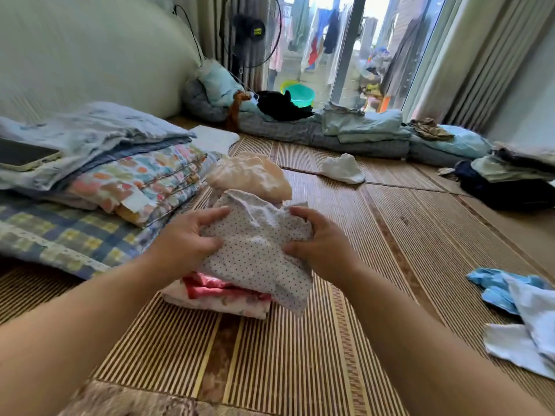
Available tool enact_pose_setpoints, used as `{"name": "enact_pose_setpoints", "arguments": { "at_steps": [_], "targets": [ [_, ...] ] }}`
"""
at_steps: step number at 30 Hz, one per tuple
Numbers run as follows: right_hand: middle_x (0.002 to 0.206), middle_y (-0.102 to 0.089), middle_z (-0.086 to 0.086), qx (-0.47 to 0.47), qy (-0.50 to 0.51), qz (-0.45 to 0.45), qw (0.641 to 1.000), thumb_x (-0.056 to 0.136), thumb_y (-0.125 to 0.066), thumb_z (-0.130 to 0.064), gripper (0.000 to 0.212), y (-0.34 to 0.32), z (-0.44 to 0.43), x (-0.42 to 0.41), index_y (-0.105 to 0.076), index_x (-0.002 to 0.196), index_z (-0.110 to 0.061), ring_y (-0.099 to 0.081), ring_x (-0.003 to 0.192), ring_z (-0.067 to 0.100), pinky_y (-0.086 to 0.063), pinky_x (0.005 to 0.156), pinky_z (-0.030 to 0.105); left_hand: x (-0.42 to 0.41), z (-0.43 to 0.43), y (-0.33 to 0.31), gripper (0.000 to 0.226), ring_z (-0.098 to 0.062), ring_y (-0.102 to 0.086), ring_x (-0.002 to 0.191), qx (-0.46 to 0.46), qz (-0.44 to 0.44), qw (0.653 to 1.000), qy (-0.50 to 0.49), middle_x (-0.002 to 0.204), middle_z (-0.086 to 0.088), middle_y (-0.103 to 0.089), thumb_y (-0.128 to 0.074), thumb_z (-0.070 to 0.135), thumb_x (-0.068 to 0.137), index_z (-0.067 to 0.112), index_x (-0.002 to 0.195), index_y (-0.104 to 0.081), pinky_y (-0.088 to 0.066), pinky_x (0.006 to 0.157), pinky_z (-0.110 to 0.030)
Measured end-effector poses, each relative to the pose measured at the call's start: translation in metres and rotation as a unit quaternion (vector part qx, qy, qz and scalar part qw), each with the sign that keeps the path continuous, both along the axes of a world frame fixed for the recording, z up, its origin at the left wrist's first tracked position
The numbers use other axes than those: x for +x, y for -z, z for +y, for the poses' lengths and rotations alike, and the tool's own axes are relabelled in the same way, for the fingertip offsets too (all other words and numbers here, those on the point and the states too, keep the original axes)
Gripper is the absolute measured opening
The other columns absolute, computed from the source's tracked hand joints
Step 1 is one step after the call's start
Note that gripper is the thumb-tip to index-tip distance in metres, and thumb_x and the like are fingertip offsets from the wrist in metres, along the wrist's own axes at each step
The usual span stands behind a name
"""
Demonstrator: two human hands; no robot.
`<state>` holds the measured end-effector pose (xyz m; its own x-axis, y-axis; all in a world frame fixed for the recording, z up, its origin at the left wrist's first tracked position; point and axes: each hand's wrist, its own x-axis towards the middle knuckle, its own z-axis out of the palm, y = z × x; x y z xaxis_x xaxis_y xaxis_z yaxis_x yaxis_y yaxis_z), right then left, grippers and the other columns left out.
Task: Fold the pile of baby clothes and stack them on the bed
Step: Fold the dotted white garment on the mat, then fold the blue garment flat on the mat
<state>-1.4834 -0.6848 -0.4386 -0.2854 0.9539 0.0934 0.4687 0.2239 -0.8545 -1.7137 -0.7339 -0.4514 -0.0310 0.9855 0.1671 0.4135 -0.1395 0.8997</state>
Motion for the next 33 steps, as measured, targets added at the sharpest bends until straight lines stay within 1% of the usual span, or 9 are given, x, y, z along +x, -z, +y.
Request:
{"name": "enact_pose_setpoints", "arguments": {
  "at_steps": [3, 5, 8, 10, 12, 16, 20, 28, 33],
  "targets": [
    [0.129, -0.055, 0.000, -0.020, -0.019, -0.050, 0.998, 0.080, -0.073, -0.012, 0.068, 0.021, 0.027, -0.037, -0.044, 0.136, -0.037, -0.056, 0.114, 0.022, -0.051, 0.095, 0.045, -0.027, 0.020, 0.018, 0.060, -0.012, -0.052, 0.087, -0.049, 0.124, 0.990, -0.042, 0.144, 0.005, -0.045, -0.061, 0.006, 0.089, 0.023, 0.143, -0.042, -0.044, 0.060, -0.012],
    [0.135, -0.051, 0.004, -0.010, -0.016, -0.146, 0.989, 0.083, -0.071, -0.019, 0.071, 0.041, 0.040, -0.049, -0.035, 0.142, -0.036, -0.053, 0.118, 0.023, -0.047, 0.099, 0.039, -0.036, 0.031, 0.035, 0.065, -0.012, -0.052, 0.099, -0.121, 0.212, 0.968, -0.062, 0.150, -0.004, -0.036, -0.061, 0.013, 0.087, 0.024, 0.147, -0.036, -0.046, 0.071, -0.017],
    [0.148, -0.034, 0.007, -0.012, -0.007, -0.264, 0.965, 0.085, -0.066, -0.043, 0.078, 0.064, 0.046, -0.051, -0.022, 0.149, -0.037, -0.042, 0.131, 0.027, -0.038, 0.106, 0.039, -0.040, 0.037, 0.056, 0.073, -0.029, -0.049, 0.118, -0.246, 0.277, 0.927, -0.058, 0.157, -0.004, 0.004, -0.055, 0.031, 0.087, 0.033, 0.151, -0.019, -0.051, 0.093, -0.036],
    [0.157, -0.019, 0.006, 0.000, -0.001, -0.302, 0.953, 0.086, -0.057, -0.055, 0.074, 0.068, 0.044, -0.044, -0.022, 0.149, -0.039, -0.032, 0.139, 0.029, -0.034, 0.111, 0.045, -0.033, 0.036, 0.057, 0.071, -0.042, -0.017, 0.140, -0.262, 0.311, 0.911, -0.074, 0.157, 0.000, 0.016, -0.046, 0.033, 0.088, 0.037, 0.150, -0.013, -0.028, 0.113, -0.054],
    [0.160, -0.012, 0.002, 0.043, 0.014, -0.321, 0.946, 0.088, -0.051, -0.059, 0.069, 0.062, 0.037, -0.031, -0.022, 0.148, -0.042, -0.026, 0.143, 0.028, -0.031, 0.111, 0.050, -0.017, 0.030, 0.048, 0.068, -0.037, 0.008, 0.143, -0.208, 0.349, 0.908, -0.102, 0.156, 0.002, 0.018, -0.042, 0.024, 0.088, 0.039, 0.148, -0.014, -0.009, 0.114, -0.057],
    [0.160, -0.013, 0.000, 0.116, 0.055, -0.331, 0.935, 0.088, -0.049, -0.059, 0.068, 0.045, 0.013, 0.012, -0.021, 0.147, -0.040, -0.022, 0.145, 0.024, -0.029, 0.112, 0.051, 0.042, 0.016, 0.029, 0.069, -0.023, 0.007, 0.135, -0.051, 0.386, 0.919, -0.056, 0.151, 0.009, 0.013, -0.047, 0.020, 0.085, 0.044, 0.144, -0.022, -0.007, 0.114, -0.053],
    [0.159, -0.017, -0.001, 0.106, 0.113, -0.343, 0.926, 0.088, -0.053, -0.054, 0.066, 0.040, -0.019, 0.093, -0.026, 0.146, -0.038, -0.024, 0.144, 0.023, -0.026, 0.113, 0.051, 0.141, 0.012, 0.026, 0.067, -0.022, 0.010, 0.141, 0.008, 0.387, 0.920, 0.068, 0.155, 0.012, 0.010, -0.052, 0.032, 0.087, 0.046, 0.145, -0.021, -0.002, 0.116, -0.052],
    [0.152, -0.028, 0.009, -0.033, 0.340, -0.307, 0.888, 0.085, -0.059, -0.044, 0.063, 0.056, -0.069, 0.291, -0.037, 0.143, -0.031, -0.034, 0.136, 0.029, -0.035, 0.108, 0.048, 0.333, 0.000, 0.054, 0.061, -0.022, 0.008, 0.147, 0.010, 0.418, 0.874, 0.246, 0.158, 0.015, 0.005, -0.056, 0.039, 0.087, 0.050, 0.141, -0.028, 0.000, 0.117, -0.051],
    [0.146, -0.035, 0.006, -0.085, 0.415, -0.272, 0.864, 0.082, -0.062, -0.041, 0.064, 0.066, -0.078, 0.366, -0.039, 0.142, -0.033, -0.043, 0.128, 0.026, -0.042, 0.101, 0.046, 0.424, 0.021, 0.075, 0.065, -0.026, -0.003, 0.147, -0.016, 0.421, 0.860, 0.287, 0.159, 0.011, -0.009, -0.059, 0.042, 0.085, 0.045, 0.143, -0.030, -0.010, 0.116, -0.054]
  ]
}}
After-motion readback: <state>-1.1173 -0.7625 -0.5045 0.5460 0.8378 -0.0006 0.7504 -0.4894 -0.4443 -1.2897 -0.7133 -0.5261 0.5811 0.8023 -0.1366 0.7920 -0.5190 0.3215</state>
